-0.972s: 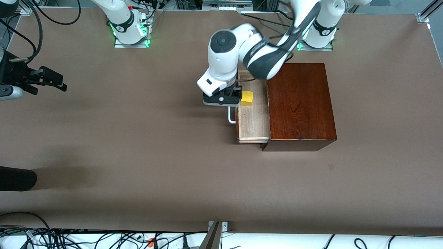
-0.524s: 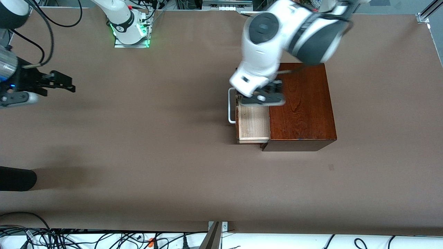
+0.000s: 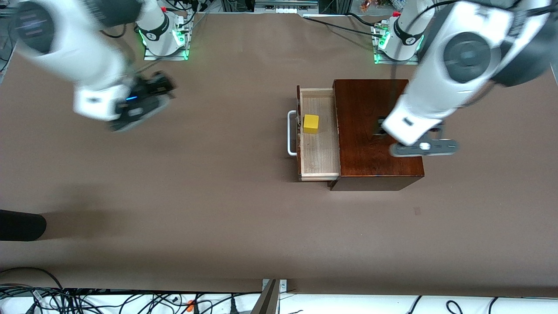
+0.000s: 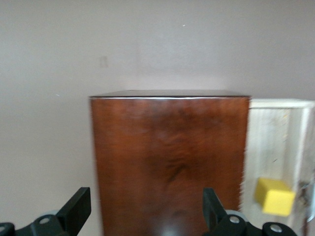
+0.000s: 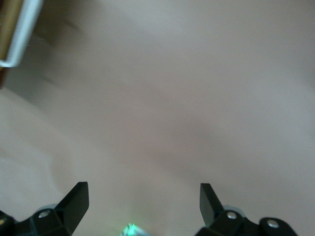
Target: Open drawer, take yellow block, close drawer
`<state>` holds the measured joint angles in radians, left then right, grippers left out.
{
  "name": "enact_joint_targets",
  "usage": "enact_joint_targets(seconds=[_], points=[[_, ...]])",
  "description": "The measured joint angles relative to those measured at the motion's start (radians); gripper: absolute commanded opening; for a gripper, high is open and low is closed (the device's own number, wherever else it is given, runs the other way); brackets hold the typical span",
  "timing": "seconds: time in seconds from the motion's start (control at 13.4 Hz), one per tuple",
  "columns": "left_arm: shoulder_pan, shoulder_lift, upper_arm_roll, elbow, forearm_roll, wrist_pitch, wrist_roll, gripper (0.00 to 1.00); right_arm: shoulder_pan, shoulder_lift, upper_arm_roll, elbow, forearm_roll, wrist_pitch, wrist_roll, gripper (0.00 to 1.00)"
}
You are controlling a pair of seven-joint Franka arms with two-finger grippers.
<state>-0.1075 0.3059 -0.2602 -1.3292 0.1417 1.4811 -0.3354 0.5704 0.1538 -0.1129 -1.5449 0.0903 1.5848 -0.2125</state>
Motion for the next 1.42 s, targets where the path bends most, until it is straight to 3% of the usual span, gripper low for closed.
enact_joint_targets(seconds=[0.15, 0.37, 0.67, 1.05, 1.42], points=[[0.055, -0.027, 0.01, 0.0, -0.011, -0.039, 0.129, 1.0, 0.128, 0.038, 0.012, 0.001, -0.007, 0.105, -0.001, 1.0], [0.056, -0.082, 0.135, -0.027, -0.107, -0.026, 0.217, 1.0, 0.269, 0.146, 0.037, 0.057, -0.039, 0.228, -0.002, 1.0], [0.019, -0.222, 0.274, -0.206, -0.138, 0.082, 0.271, 1.0, 0.388, 0.351, 0.04, 0.214, -0.053, 0.363, -0.047, 1.0], [0.002, -0.291, 0.274, -0.281, -0.138, 0.083, 0.287, 1.0, 0.464, 0.542, 0.04, 0.266, -0.135, 0.543, -0.093, 1.0], [-0.002, -0.291, 0.273, -0.283, -0.138, 0.084, 0.288, 1.0, 0.491, 0.592, 0.035, 0.28, -0.174, 0.573, -0.114, 1.0]])
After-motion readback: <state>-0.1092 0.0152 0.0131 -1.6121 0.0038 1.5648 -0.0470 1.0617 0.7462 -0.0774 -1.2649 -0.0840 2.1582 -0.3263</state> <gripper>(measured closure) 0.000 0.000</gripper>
